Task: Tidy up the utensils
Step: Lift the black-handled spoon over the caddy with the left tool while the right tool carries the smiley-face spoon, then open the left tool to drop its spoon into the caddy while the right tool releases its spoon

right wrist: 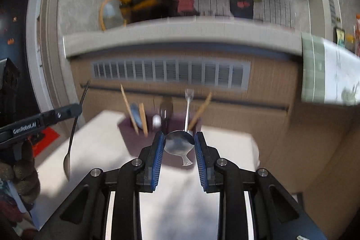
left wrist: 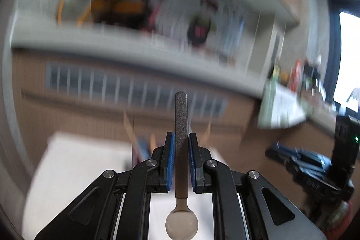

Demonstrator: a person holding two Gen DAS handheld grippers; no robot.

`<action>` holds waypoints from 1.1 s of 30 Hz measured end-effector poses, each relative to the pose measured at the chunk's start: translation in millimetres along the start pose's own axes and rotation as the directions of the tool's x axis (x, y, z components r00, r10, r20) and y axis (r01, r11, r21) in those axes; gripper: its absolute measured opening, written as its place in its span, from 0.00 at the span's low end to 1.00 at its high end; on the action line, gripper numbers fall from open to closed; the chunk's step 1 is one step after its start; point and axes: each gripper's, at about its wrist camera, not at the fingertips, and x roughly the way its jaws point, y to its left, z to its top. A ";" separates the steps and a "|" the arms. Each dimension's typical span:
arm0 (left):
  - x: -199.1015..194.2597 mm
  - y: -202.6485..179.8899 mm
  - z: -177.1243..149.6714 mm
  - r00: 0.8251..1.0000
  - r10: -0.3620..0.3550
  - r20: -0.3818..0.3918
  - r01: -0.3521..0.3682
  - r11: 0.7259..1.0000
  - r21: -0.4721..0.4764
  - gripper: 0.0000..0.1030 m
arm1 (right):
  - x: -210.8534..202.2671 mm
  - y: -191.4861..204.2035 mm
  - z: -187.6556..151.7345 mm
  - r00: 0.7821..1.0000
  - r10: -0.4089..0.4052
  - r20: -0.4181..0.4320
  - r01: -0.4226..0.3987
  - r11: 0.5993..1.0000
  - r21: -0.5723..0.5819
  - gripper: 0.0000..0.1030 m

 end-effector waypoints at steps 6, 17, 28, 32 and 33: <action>41.4 6.9 32.4 0.976 0.039 0.213 -0.033 0.999 -0.030 0.12 | 9.2 -12.0 75.0 0.998 0.070 -0.002 -0.070 0.997 0.029 0.24; 138.0 40.9 -20.0 0.994 0.089 0.070 -0.082 0.991 -0.106 0.12 | 94.0 -20.7 71.0 0.971 0.086 -0.223 -0.092 0.996 -0.019 0.24; 138.0 51.6 -49.5 0.996 0.059 -0.066 -0.066 0.991 -0.119 0.25 | 182.4 -41.0 31.4 0.918 0.203 -0.341 -0.151 0.973 0.174 0.31; 129.6 54.0 -46.7 0.997 0.071 -0.043 -0.076 0.991 -0.114 0.29 | 167.1 -43.3 22.1 0.941 0.188 -0.282 -0.146 0.976 0.162 0.33; 127.8 55.8 -44.7 0.997 0.072 -0.042 -0.076 0.989 -0.127 0.29 | 162.5 -44.6 18.4 0.946 0.175 -0.274 -0.133 0.977 0.168 0.33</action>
